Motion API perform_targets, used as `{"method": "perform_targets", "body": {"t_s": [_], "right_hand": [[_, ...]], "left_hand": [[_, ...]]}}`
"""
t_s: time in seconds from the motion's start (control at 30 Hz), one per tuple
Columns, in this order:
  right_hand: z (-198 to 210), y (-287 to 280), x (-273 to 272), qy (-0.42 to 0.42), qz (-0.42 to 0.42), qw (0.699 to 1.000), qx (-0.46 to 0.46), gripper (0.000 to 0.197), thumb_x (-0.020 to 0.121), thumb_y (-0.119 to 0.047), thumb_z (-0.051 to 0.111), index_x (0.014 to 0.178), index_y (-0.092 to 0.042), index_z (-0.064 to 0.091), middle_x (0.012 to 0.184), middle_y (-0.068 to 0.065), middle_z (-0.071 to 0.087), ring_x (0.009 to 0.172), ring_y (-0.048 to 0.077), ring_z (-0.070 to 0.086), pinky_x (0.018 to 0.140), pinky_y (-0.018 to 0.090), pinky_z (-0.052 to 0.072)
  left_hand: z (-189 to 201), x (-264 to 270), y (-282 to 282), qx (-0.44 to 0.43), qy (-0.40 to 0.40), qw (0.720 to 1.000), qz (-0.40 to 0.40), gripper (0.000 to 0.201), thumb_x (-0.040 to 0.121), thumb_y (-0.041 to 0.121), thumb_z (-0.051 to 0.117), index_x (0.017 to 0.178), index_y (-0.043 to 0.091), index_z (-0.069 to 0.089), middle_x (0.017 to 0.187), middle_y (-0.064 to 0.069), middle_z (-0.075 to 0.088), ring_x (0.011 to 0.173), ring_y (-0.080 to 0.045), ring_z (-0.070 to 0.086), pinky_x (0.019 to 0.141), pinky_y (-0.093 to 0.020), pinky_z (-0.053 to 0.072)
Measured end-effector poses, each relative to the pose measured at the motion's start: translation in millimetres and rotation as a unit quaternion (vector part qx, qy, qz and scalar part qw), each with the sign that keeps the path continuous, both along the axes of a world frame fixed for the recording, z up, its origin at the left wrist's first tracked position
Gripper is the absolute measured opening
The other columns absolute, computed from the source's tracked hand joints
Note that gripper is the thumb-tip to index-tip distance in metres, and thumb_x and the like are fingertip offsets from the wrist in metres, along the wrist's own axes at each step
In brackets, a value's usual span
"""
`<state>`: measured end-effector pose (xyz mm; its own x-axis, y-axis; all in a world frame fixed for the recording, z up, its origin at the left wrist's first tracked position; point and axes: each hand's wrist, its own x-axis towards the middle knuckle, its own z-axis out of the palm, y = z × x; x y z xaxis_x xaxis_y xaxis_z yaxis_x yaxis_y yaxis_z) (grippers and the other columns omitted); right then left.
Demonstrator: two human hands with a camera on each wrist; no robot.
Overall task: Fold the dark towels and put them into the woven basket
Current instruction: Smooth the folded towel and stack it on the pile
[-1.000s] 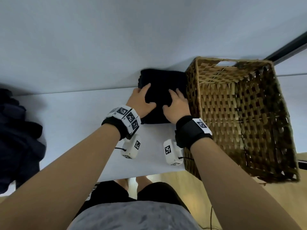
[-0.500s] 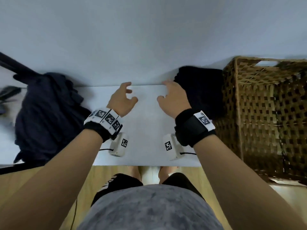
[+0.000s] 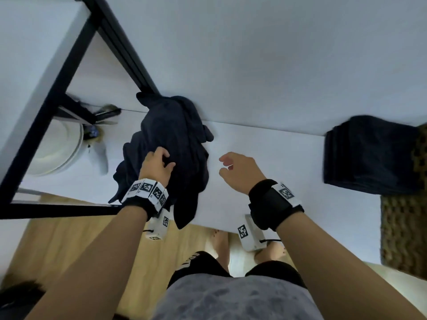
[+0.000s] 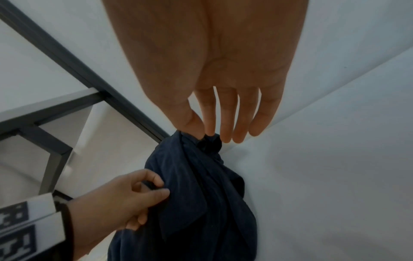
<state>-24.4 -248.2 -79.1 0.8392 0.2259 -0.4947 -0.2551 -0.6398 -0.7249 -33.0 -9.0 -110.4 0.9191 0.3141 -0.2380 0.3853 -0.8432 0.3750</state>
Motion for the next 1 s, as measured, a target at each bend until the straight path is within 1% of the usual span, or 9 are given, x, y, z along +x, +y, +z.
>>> {"method": "perform_targets", "body": {"t_s": [0.13, 0.3, 0.43, 0.53, 0.6, 0.67, 0.7, 0.8, 1.0], "right_hand": [[2, 15, -5, -0.006, 0.000, 1.000, -0.017, 0.028, 0.092, -0.020, 0.056, 0.119, -0.019, 0.062, 0.117, -0.004, 0.063, 0.105, 0.012, 0.057, 0.086, 0.015, 0.036], [30, 23, 4, -0.075, -0.040, 0.996, 0.006, 0.022, 0.090, -0.016, 0.058, 0.110, -0.017, 0.068, 0.107, -0.007, 0.069, 0.102, 0.010, 0.061, 0.091, 0.015, 0.040], [66, 20, 13, -0.128, -0.054, 0.988, 0.069, 0.029, 0.084, -0.018, 0.067, 0.113, -0.022, 0.067, 0.107, -0.011, 0.070, 0.101, -0.001, 0.062, 0.086, 0.006, 0.041], [95, 15, 15, -0.155, -0.008, 0.981, 0.113, 0.047, 0.078, -0.020, 0.075, 0.122, -0.028, 0.058, 0.109, -0.015, 0.066, 0.098, -0.011, 0.058, 0.075, -0.002, 0.039], [114, 8, 11, -0.182, 0.001, 0.975, 0.129, 0.052, 0.078, -0.025, 0.078, 0.124, -0.033, 0.054, 0.107, -0.015, 0.066, 0.094, -0.007, 0.059, 0.074, 0.003, 0.044], [131, -1, 4, -0.223, -0.025, 0.963, 0.147, 0.038, 0.081, -0.023, 0.075, 0.113, -0.035, 0.059, 0.098, -0.016, 0.067, 0.085, -0.003, 0.061, 0.070, 0.009, 0.047], [139, -8, 0, -0.249, -0.047, 0.954, 0.163, 0.026, 0.084, -0.019, 0.072, 0.099, -0.037, 0.061, 0.087, -0.020, 0.065, 0.077, -0.003, 0.059, 0.065, 0.009, 0.044], [164, -34, -13, -0.323, -0.108, 0.922, 0.185, 0.033, 0.087, -0.014, 0.067, 0.067, -0.036, 0.054, 0.059, -0.021, 0.054, 0.058, 0.000, 0.048, 0.055, 0.009, 0.036], [222, -85, -53, -0.341, -0.187, 0.880, 0.273, 0.017, 0.086, -0.025, 0.068, 0.069, -0.026, 0.065, 0.066, -0.006, 0.058, 0.067, 0.011, 0.057, 0.060, 0.033, 0.056]], "left_hand": [[5, 7, -3, -0.014, -0.012, 1.000, -0.021, 0.011, 0.091, 0.014, 0.060, 0.097, 0.005, 0.060, 0.099, -0.014, 0.060, 0.091, -0.028, 0.057, 0.078, -0.034, 0.044], [53, 17, -13, -0.193, -0.090, 0.977, 0.020, 0.011, 0.092, 0.020, 0.060, 0.082, 0.018, 0.055, 0.079, -0.001, 0.065, 0.060, -0.002, 0.060, 0.062, -0.009, 0.040], [121, 27, -26, -0.380, -0.164, 0.910, 0.029, 0.015, 0.094, 0.015, 0.057, 0.081, 0.020, 0.055, 0.065, 0.009, 0.063, 0.063, -0.014, 0.066, 0.083, -0.042, 0.054], [173, 28, -47, -0.395, -0.201, 0.895, -0.058, 0.011, 0.089, 0.017, 0.061, 0.080, 0.021, 0.057, 0.066, 0.012, 0.063, 0.060, -0.013, 0.063, 0.076, -0.040, 0.054], [205, 24, -66, -0.394, -0.217, 0.886, -0.108, 0.003, 0.083, 0.022, 0.061, 0.082, 0.022, 0.059, 0.065, 0.016, 0.064, 0.060, -0.008, 0.063, 0.067, -0.024, 0.053], [231, 20, -84, -0.417, -0.241, 0.867, -0.129, 0.004, 0.084, 0.018, 0.062, 0.084, 0.022, 0.060, 0.067, 0.016, 0.065, 0.062, -0.004, 0.063, 0.065, -0.018, 0.052], [242, 16, -92, -0.429, -0.253, 0.857, -0.134, 0.006, 0.085, 0.016, 0.062, 0.084, 0.022, 0.060, 0.068, 0.016, 0.064, 0.063, -0.004, 0.063, 0.066, -0.018, 0.053], [270, 4, -117, -0.472, -0.279, 0.822, -0.156, 0.015, 0.088, 0.008, 0.056, 0.090, 0.022, 0.063, 0.071, 0.010, 0.058, 0.069, -0.007, 0.063, 0.072, -0.023, 0.056], [288, -28, -163, -0.491, -0.238, 0.813, -0.204, 0.039, 0.094, 0.000, 0.049, 0.120, 0.023, 0.065, 0.114, -0.001, 0.068, 0.104, -0.011, 0.067, 0.091, -0.035, 0.056]]}}
